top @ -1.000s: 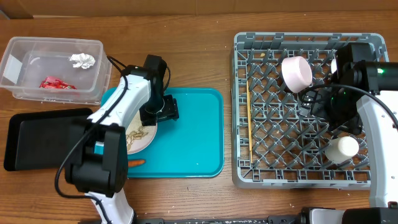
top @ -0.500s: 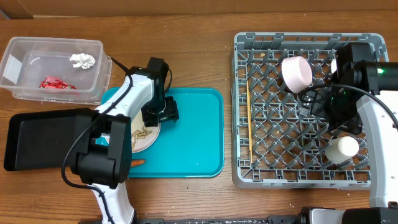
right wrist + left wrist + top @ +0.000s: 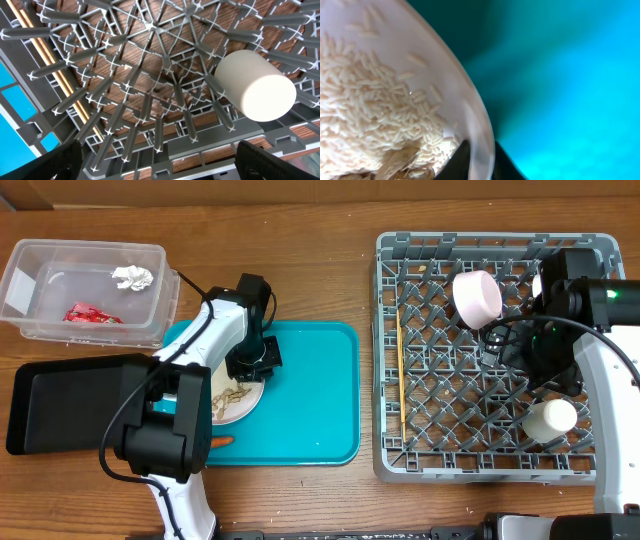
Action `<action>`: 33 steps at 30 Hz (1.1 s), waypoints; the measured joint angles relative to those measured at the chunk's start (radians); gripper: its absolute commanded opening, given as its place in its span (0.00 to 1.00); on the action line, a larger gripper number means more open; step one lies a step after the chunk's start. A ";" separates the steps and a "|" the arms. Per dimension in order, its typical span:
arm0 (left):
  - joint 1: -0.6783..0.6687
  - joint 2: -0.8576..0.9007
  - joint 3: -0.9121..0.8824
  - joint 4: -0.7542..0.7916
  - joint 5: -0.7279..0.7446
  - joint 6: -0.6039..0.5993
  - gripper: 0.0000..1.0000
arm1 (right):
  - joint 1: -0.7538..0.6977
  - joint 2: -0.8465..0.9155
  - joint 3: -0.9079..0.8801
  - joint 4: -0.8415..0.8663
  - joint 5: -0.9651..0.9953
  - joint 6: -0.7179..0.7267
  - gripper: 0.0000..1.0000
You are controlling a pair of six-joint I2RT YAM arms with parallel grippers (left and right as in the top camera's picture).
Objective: Sort waste into correct bins and load items into the dishwasher
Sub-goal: 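Grasp the white plate rim with the left gripper and lift it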
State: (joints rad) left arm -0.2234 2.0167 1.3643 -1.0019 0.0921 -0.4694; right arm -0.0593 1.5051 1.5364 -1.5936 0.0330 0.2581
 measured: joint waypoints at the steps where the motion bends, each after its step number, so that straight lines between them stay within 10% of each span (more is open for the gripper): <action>1: 0.000 0.000 0.002 -0.001 -0.002 0.003 0.04 | 0.000 0.000 0.000 0.000 0.000 0.000 1.00; 33: -0.006 0.020 0.163 -0.224 -0.187 0.003 0.04 | 0.000 0.000 0.000 0.000 0.000 0.000 1.00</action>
State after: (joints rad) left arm -0.2295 2.0369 1.5276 -1.2255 -0.0948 -0.4660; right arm -0.0593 1.5051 1.5364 -1.5936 0.0330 0.2581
